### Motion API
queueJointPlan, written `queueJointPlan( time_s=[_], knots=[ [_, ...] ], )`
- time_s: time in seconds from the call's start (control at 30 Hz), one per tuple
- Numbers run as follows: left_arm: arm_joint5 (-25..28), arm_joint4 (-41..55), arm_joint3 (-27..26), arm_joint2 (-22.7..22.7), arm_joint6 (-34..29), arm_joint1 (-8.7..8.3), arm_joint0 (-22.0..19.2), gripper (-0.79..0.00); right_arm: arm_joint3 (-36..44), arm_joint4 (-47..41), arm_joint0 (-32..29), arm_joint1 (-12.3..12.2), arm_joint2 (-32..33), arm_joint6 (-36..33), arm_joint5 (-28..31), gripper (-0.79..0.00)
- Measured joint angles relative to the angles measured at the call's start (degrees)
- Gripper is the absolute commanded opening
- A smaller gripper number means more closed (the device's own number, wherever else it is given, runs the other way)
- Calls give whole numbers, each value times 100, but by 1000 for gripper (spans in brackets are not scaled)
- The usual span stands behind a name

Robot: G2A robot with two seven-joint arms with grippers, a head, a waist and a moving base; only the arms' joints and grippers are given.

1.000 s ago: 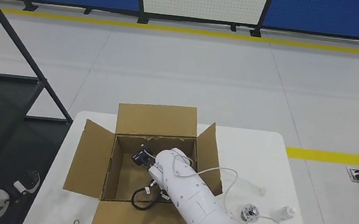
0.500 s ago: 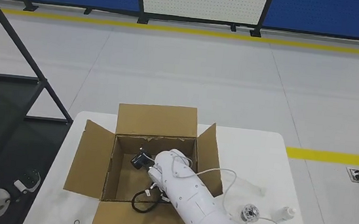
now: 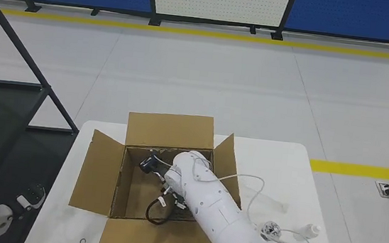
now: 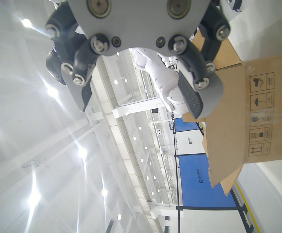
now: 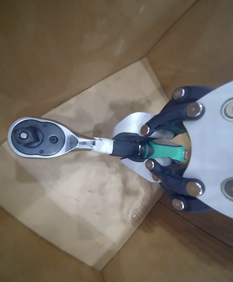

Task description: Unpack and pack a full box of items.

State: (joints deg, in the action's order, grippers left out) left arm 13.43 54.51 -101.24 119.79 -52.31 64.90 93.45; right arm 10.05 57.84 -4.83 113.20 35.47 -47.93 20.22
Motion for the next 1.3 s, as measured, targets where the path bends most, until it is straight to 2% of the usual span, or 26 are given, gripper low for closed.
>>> queueJointPlan(
  time_s=[0.37, 0.67, 0.77, 0.87, 1.0, 1.1, 1.2, 1.3],
  knots=[
    [-55, -90, -53, -107, -53, 2, -70, 0, 519, -51, 172, -266, 210, 569, 563, -785],
    [-47, -121, -80, -147, -54, 8, -79, 0, 1836, 208, -122, -737, 533, 486, 615, -785],
    [-41, -127, -100, -166, -39, 13, -74, 0, 2738, 323, -434, -988, 809, 212, 530, -785],
    [-31, -146, -132, -187, -24, 17, -65, 0, 3995, 532, -958, -1303, 1239, -279, 483, -785],
    [-29, -160, -143, -192, -24, 19, -59, 0, 6177, 842, -2045, -1713, 1952, -1210, 598, -785],
    [-33, -172, -147, -197, -38, 20, -56, 0, 7511, 995, -2750, -1885, 2315, -1713, 625, -785],
    [-42, -180, -149, -199, -49, 21, -54, 0, 8355, 1112, -3167, -1962, 2460, -1996, 523, -785],
    [-40, -184, -158, -189, -68, 21, -50, 0, 8463, 1130, -3199, -1967, 2460, -2031, 500, -785]
  ],
)
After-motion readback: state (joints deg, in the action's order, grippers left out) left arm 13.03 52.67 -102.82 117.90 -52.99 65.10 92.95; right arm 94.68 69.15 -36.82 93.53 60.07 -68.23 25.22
